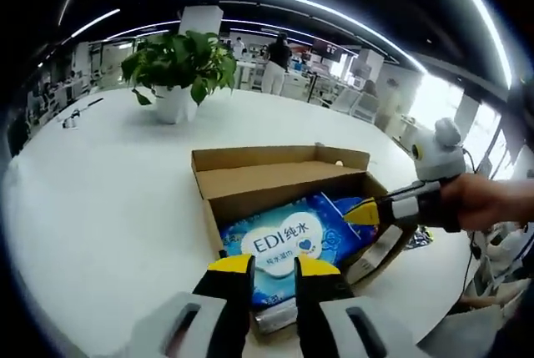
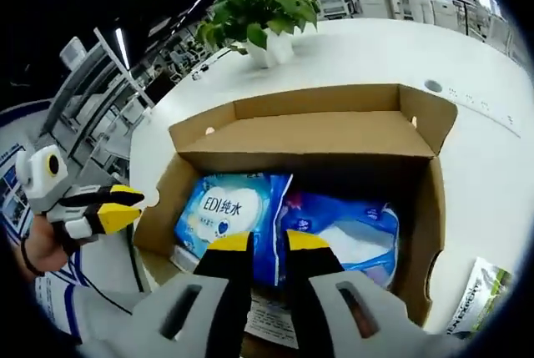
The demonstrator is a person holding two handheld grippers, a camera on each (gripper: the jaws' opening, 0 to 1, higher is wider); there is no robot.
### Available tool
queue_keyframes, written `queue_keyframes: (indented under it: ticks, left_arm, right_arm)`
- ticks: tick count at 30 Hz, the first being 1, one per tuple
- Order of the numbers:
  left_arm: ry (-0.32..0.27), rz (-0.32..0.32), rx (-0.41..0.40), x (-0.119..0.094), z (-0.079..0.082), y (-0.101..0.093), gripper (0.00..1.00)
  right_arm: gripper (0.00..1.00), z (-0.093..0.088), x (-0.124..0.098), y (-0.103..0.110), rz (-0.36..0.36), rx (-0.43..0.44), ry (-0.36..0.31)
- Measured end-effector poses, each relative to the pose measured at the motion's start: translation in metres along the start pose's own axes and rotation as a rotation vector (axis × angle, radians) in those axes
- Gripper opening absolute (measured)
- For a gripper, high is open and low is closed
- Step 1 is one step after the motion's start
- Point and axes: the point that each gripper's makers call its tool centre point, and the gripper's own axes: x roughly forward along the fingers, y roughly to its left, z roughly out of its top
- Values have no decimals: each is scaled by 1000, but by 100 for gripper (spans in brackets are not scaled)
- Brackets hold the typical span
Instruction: Operate the shoe box by opening the lid, removing the specified soft item, and placing it in the target area until the item is outside and the box remains undamaged.
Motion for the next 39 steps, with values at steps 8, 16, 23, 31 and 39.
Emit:
queue_keyframes:
  ticks: [8,16,23,31,39]
  left_arm:
    - [6,10,-30,-3,-8,5,19]
    - [3,22,-47,-5,-9,12,19]
    - [5,22,-57,-3,-11,11,18]
    - [15,13,-47,0,-13,5,18]
    - [21,3,-45,2,-12,2,17]
  right_arm:
    - [12,-6,12,1,4,8,32]
    - [9,-8,24,7,8,19,53]
    - [2,-12,13,16,1,11,47]
    - [0,-8,9,16,36,66,32]
    - [0,-2,2,13,60,181,-21]
